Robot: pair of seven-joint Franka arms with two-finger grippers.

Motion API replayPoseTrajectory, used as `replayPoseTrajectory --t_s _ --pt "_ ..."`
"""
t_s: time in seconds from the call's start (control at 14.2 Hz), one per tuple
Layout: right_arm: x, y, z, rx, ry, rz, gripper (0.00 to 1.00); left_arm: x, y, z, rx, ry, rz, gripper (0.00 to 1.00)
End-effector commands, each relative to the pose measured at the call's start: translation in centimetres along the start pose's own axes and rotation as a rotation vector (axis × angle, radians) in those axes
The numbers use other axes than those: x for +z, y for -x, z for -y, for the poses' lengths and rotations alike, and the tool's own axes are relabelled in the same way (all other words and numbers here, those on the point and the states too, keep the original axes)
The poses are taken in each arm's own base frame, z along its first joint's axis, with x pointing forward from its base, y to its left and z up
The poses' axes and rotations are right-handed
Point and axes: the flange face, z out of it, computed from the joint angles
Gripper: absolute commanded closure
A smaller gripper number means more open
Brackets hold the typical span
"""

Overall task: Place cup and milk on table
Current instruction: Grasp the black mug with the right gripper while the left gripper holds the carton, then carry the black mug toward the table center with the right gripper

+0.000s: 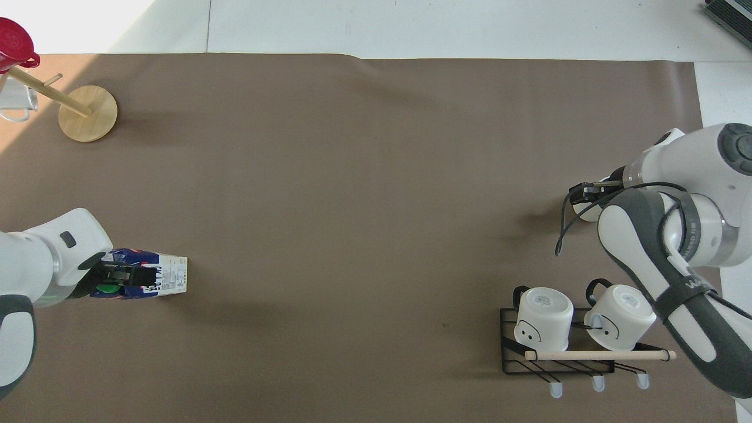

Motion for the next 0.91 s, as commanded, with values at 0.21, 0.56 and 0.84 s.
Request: replayPoseTrajectory --t_s 0.21,0.56,0.84 --pt "-0.6 -0.1 0.0 -0.024 0.009 -0.011 1.00 -0.1 0.9 0.6 0.006 0.002 -0.019 0.14" --pt "-3.7 -1.0 2.1 -0.002 0.008 0.016 1.00 -0.2 0.8 0.6 0.008 0.000 -0.026 0.29" --pt "-7.4 -2.6 7.4 0.048 0.018 0.019 1.00 -0.2 0.8 0.7 0.008 -0.002 -0.026 0.35"
